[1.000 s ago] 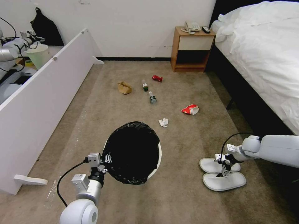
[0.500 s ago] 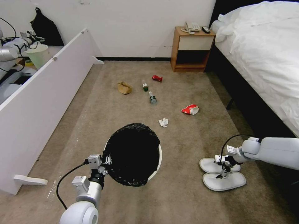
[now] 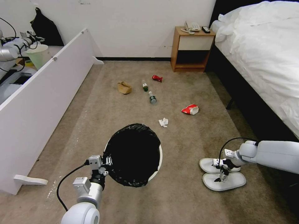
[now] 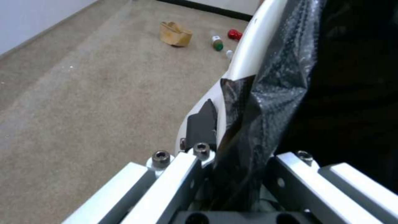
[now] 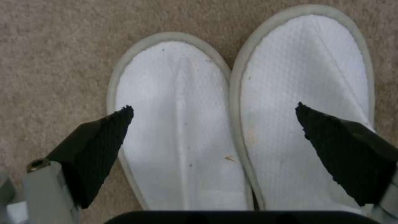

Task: Pick up the trash bin, then pick up the garbage from the floor and place it into the trash bin.

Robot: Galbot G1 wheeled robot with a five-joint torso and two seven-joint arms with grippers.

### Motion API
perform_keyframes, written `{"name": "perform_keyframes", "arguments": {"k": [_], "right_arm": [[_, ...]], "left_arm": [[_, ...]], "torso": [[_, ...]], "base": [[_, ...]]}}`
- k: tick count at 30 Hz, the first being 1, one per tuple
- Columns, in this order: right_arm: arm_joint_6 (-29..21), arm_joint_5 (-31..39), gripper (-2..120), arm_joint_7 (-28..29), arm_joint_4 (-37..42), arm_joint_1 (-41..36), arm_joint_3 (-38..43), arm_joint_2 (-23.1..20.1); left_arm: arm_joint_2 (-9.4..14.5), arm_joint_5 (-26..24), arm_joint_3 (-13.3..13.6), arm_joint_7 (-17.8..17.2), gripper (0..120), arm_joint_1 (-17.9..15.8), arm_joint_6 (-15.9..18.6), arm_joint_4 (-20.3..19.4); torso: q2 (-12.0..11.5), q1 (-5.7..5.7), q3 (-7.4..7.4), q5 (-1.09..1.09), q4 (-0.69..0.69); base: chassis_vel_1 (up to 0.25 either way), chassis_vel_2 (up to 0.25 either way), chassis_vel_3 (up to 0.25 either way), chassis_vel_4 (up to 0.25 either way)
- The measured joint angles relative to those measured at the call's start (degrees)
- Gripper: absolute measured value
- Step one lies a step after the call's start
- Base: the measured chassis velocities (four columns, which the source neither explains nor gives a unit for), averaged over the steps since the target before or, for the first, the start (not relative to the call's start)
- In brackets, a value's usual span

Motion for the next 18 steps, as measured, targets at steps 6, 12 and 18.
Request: {"name": "perform_keyframes", "arguments": {"k": [6,12,18], "right_arm": [[0.1,-0.6,100,0.0,-0.1,0.0,-0.4,0.1],[0.2,-1.4,100,-0.1,-0.4,0.0,-0.8,0.2],[0.2,-1.9,100,-0.1,-0.5,0.0,-1.0,0.7]], "left_arm": [[0.1,-0.1,-0.3,0.0,2,-0.1,0.0,0.0],[0.3,-0.3,-0.3,0.0,2,-0.1,0.0,0.0],[0.7,-0.8,-0.5,0.0,2,-0.2,0.0,0.0]], "torso": [[0.0,0.00,0.00,0.00,0.00],[0.0,0.00,0.00,0.00,0.00],[0.0,0.00,0.00,0.00,0.00]], "base": [[0.000,0.000,0.000,0.000],[0.000,0.000,0.000,0.000],[0.000,0.000,0.000,0.000]]}}
